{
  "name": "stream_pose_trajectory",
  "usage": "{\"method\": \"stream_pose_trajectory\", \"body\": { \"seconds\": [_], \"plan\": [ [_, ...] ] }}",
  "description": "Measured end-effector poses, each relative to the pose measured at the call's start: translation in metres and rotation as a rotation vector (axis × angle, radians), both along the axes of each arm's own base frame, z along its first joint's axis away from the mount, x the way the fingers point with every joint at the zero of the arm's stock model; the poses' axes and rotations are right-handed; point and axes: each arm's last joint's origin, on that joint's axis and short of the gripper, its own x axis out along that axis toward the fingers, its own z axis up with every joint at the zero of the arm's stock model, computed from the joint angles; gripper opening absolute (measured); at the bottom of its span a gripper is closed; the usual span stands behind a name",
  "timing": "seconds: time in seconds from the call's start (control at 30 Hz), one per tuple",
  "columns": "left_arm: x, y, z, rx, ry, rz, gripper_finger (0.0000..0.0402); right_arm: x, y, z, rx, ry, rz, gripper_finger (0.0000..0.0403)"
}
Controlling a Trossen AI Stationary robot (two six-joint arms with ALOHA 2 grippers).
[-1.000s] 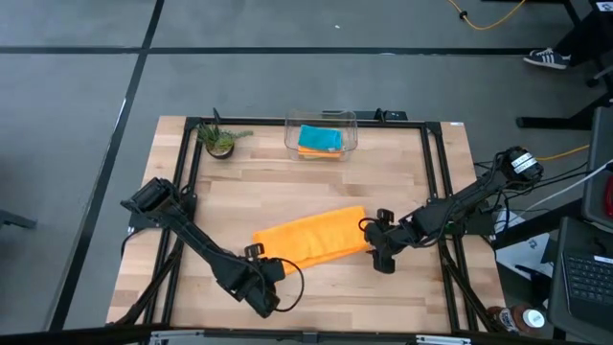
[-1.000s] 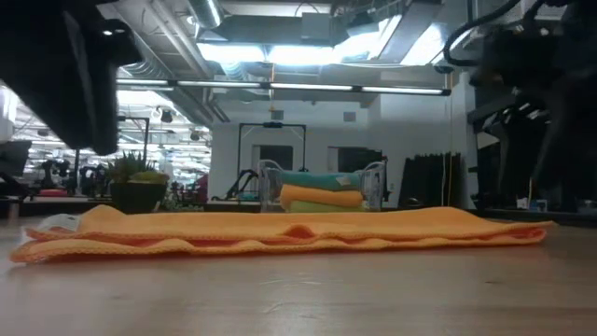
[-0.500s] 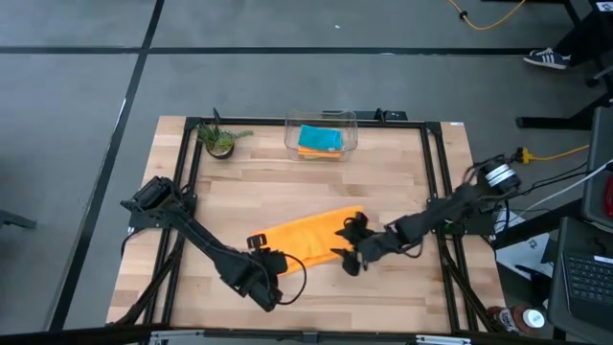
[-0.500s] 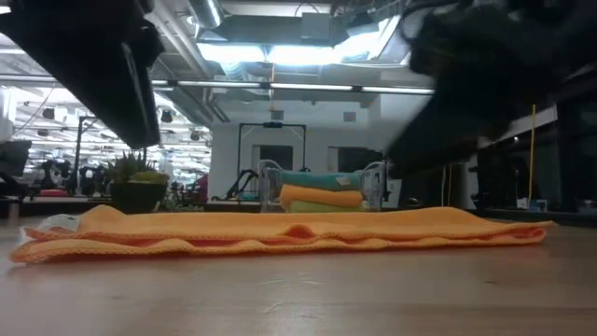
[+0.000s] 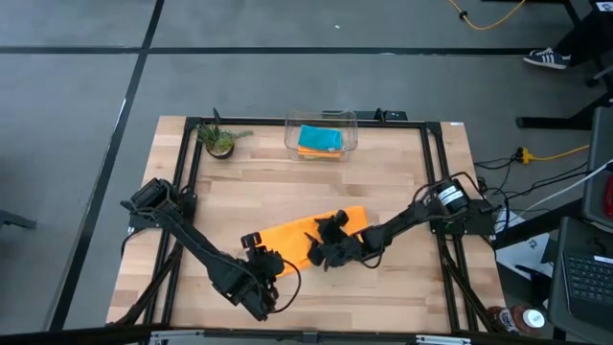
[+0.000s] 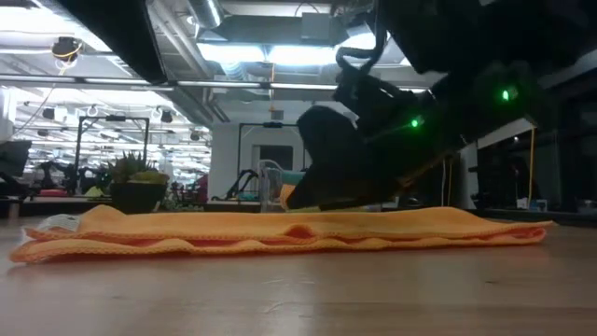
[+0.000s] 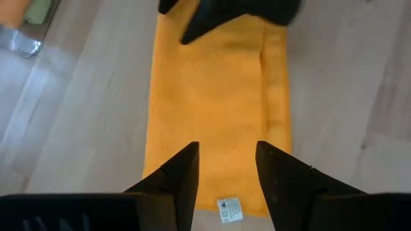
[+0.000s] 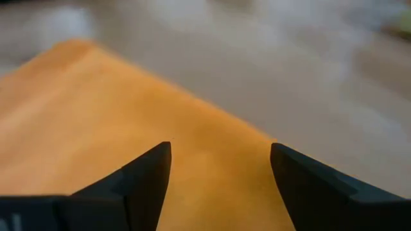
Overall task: Fold microfiber towels
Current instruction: Fold the orange microfiber cloth
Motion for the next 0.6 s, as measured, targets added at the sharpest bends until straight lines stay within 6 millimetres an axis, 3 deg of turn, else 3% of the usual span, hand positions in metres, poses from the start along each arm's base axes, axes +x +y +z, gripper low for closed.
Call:
{"method": "stream_pose_trajectory", "body": {
  "seconds": [0.1,0.3,0.4,0.6],
  "plan": [
    [-0.002,-0.003,0.000,0.000,-0.005,-0.008,0.0147,-0.002,0.002,-0.010,0.050,-0.065,-0.100,0.0268],
    [-0.003,-0.004,0.001,0.020,-0.024,-0.010,0.0147,-0.003,0.009,-0.030,0.058,-0.094,-0.118,0.0268],
    [-0.003,-0.004,0.001,0.025,-0.029,-0.009,0.0147,-0.003,0.010,-0.035,-0.045,-0.002,-0.038,0.0268],
    [-0.003,-0.004,0.001,0.026,-0.030,-0.009,0.0147,0.008,0.000,-0.032,-0.060,0.096,0.183,0.0268]
  ]
}}
